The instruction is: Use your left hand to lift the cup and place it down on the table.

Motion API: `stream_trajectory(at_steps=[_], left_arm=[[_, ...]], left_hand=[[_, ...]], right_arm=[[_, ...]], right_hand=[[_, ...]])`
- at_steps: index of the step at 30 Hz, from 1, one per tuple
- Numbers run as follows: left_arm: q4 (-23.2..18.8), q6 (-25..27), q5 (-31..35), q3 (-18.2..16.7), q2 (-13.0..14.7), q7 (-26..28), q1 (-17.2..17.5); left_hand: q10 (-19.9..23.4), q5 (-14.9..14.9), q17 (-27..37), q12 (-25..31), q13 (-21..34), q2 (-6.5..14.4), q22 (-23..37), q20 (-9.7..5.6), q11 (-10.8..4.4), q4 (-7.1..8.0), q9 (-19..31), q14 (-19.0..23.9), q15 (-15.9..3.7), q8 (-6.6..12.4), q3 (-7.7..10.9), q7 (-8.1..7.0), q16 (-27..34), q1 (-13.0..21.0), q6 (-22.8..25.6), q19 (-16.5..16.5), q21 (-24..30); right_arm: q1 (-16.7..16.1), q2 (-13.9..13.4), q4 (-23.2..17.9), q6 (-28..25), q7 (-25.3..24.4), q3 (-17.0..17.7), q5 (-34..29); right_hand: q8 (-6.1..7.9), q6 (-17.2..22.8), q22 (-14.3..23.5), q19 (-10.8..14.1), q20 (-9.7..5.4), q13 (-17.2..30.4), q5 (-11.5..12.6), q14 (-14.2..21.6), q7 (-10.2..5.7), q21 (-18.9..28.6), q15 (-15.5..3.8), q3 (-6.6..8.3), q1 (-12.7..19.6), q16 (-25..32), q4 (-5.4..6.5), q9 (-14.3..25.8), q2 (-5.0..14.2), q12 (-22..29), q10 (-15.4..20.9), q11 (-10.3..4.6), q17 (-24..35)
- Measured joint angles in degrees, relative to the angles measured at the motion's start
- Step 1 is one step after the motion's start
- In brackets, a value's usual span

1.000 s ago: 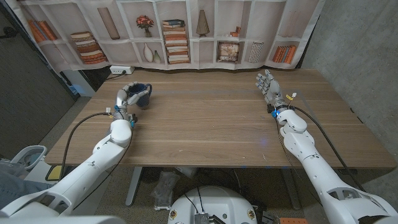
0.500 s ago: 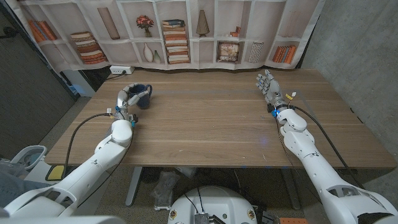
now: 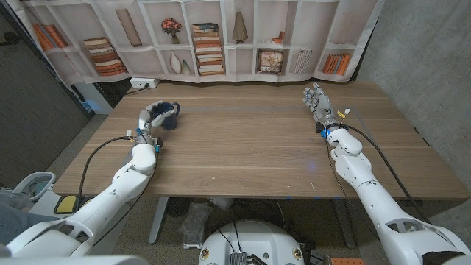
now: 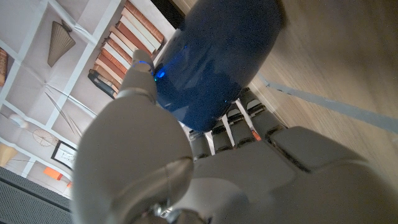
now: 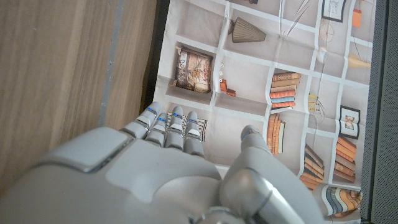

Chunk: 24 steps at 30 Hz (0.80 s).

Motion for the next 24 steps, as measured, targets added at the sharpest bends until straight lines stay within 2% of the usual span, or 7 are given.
stream_trajectory(at_steps=[13,16,24], left_arm=[[-0.17,1.25,-0.12,0.69,0.47,-0.83,-0.58],[-0.65,1.93,-0.15,0.79,0.73,-1.10,-0.58],[-1.99,3.39,-0.36,0.93,1.35,-1.98,-0.46]], left_hand=[[-0.10,-0.18,0.00,-0.22,0.00,0.52,0.00,0.20,-0.10,0.01,-0.10,-0.25,-0.26,-0.44,0.00,-0.01,-0.03,-0.52,-0.01,-0.84,-0.77],[-0.30,-0.18,0.00,-0.23,-0.01,0.53,0.00,0.09,-0.30,0.52,-0.12,-0.56,-0.56,-0.44,-0.52,-0.22,-0.04,-0.53,-0.22,-1.18,-1.04],[-1.23,-0.18,0.14,-0.91,-0.01,0.55,0.00,1.21,-1.21,1.27,-0.08,-2.68,-0.37,-0.95,-1.27,-0.56,-0.46,-0.54,-0.56,-2.87,-1.79]], right_arm=[[-0.89,-0.11,-1.10,0.26,-0.66,0.11,0.05],[-1.06,-0.19,-1.33,0.42,-0.71,0.13,0.14],[-1.58,-0.40,-1.97,0.70,-0.87,0.25,0.42]], right_hand=[[0.00,0.00,0.00,0.00,0.00,0.00,0.00,0.00,0.00,0.00,0.00,0.00,0.00,0.00,0.00,-0.01,0.00,0.00,0.00,0.00,0.00],[0.00,0.00,0.00,0.00,0.00,0.00,0.00,0.00,0.00,-0.44,0.00,0.00,0.00,0.00,0.00,-0.01,0.00,0.00,0.00,0.00,0.00],[0.00,0.00,0.00,0.00,0.00,0.00,0.00,0.00,0.00,-0.44,0.00,0.00,0.00,0.00,0.00,-0.01,0.00,0.00,0.00,0.00,0.00]])
